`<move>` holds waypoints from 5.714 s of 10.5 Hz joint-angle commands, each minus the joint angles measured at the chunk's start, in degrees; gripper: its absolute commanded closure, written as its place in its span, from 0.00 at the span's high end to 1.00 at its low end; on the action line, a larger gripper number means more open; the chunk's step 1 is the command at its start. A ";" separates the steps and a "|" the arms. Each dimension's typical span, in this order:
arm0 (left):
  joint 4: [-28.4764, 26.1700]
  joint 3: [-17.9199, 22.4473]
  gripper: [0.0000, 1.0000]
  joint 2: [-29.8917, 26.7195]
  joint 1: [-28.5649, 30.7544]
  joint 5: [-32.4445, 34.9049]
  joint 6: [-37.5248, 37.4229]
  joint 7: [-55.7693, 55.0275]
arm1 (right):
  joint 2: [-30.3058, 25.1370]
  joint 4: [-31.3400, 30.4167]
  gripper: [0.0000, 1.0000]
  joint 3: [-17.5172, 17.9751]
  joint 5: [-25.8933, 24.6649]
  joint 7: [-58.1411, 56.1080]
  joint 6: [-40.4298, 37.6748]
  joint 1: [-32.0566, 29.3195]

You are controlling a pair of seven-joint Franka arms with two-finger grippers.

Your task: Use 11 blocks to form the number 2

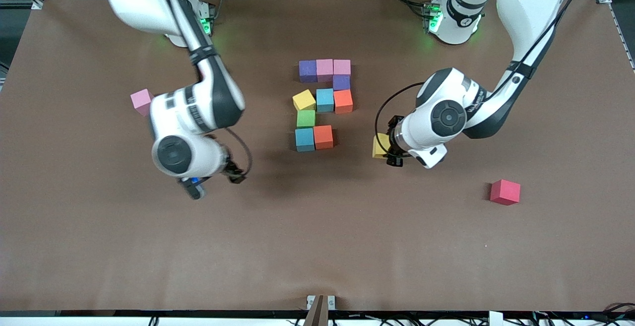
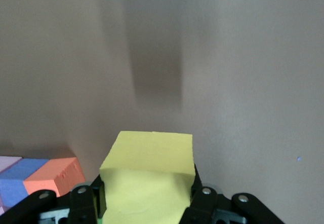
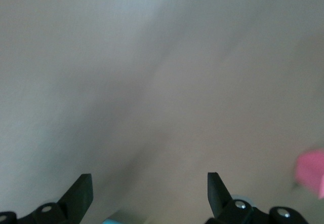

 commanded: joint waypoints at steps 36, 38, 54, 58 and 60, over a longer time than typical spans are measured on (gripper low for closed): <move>-8.10 2.03 0.40 6.97 -11.63 14.33 21.43 -23.70 | -37.29 -9.09 1.00 16.11 -12.74 -62.32 -9.46 -28.94; -8.18 2.12 0.40 6.88 -11.63 14.33 21.35 -23.61 | -35.46 -8.57 1.00 16.11 -13.44 -63.55 -8.76 -29.29; -7.13 2.56 0.42 8.28 -13.03 14.24 21.43 -23.61 | -32.72 -8.39 1.00 16.02 -12.21 -68.74 -6.39 -36.85; -6.43 3.35 0.50 8.90 -13.74 14.33 21.35 -23.61 | -32.63 -8.48 1.00 15.93 -11.25 -68.74 -6.39 -36.68; -6.43 3.44 1.00 8.90 -14.17 14.42 21.35 -23.17 | -32.55 -8.57 1.00 15.93 -10.72 -68.65 -5.95 -36.85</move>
